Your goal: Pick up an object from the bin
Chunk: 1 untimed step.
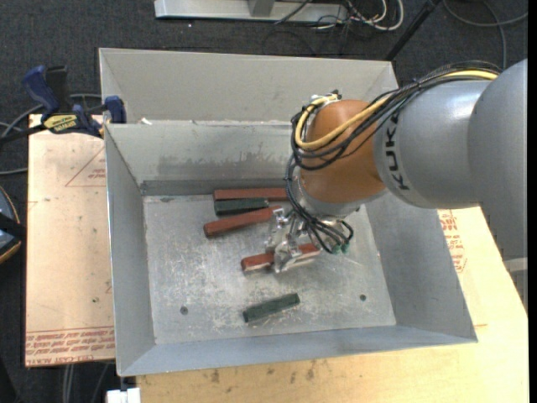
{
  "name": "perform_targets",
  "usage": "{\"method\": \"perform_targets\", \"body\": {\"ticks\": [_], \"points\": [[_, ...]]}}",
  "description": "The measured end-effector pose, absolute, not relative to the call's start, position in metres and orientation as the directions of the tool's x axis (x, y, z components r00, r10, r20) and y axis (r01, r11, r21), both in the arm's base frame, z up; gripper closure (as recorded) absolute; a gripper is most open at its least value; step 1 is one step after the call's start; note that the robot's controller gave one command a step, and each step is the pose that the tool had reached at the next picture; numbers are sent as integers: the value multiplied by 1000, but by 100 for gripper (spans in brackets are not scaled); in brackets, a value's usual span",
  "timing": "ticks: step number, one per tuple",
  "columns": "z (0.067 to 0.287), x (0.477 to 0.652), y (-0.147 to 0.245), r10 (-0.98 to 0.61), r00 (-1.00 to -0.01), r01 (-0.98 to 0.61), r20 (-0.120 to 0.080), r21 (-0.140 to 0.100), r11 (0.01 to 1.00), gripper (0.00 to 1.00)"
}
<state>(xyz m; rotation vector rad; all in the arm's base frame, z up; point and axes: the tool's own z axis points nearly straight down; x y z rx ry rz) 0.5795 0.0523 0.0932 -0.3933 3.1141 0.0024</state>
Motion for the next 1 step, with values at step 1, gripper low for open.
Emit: {"method": "perform_targets", "body": {"ticks": [1], "points": [[104, 581, 52, -248, -969, -248, -5, 1, 969, 100]]}}
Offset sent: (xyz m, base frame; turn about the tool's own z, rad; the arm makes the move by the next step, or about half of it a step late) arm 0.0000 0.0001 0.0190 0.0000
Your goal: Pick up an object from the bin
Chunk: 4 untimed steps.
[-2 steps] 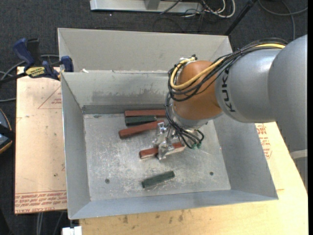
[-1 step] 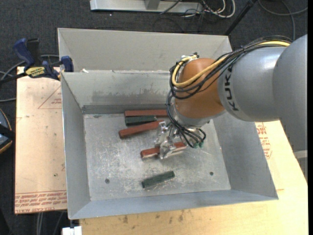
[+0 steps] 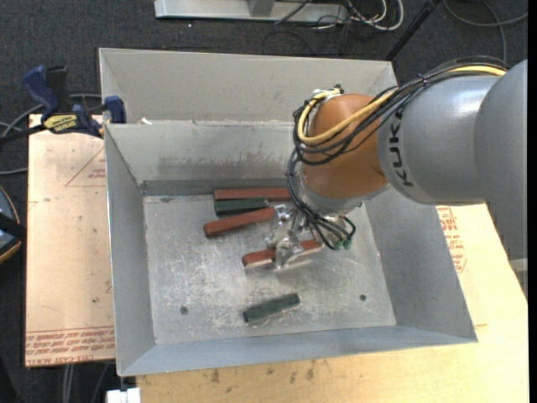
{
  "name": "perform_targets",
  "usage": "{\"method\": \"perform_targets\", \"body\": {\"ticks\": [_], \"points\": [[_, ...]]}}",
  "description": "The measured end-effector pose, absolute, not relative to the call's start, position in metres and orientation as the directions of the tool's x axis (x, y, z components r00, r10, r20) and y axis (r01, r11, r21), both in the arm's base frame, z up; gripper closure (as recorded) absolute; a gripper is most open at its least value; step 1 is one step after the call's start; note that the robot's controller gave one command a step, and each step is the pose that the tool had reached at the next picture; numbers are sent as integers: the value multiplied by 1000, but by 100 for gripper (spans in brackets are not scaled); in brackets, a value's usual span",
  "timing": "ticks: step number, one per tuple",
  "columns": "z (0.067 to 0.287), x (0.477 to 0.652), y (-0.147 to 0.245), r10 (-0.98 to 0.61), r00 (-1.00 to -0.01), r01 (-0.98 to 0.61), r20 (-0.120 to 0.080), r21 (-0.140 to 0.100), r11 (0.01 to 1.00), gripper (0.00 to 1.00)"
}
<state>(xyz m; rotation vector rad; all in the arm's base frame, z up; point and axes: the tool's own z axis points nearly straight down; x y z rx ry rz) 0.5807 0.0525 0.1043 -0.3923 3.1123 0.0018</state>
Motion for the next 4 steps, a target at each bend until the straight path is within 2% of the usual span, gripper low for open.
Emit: {"method": "perform_targets", "body": {"ticks": [2, 3, 4], "points": [[112, 581, 53, -247, -969, -247, -4, 1, 969, 100], [119, 580, 53, -247, -969, -247, 2, 2, 969, 100], [133, 580, 53, -247, -969, -247, -1, 1, 969, 100]]}}
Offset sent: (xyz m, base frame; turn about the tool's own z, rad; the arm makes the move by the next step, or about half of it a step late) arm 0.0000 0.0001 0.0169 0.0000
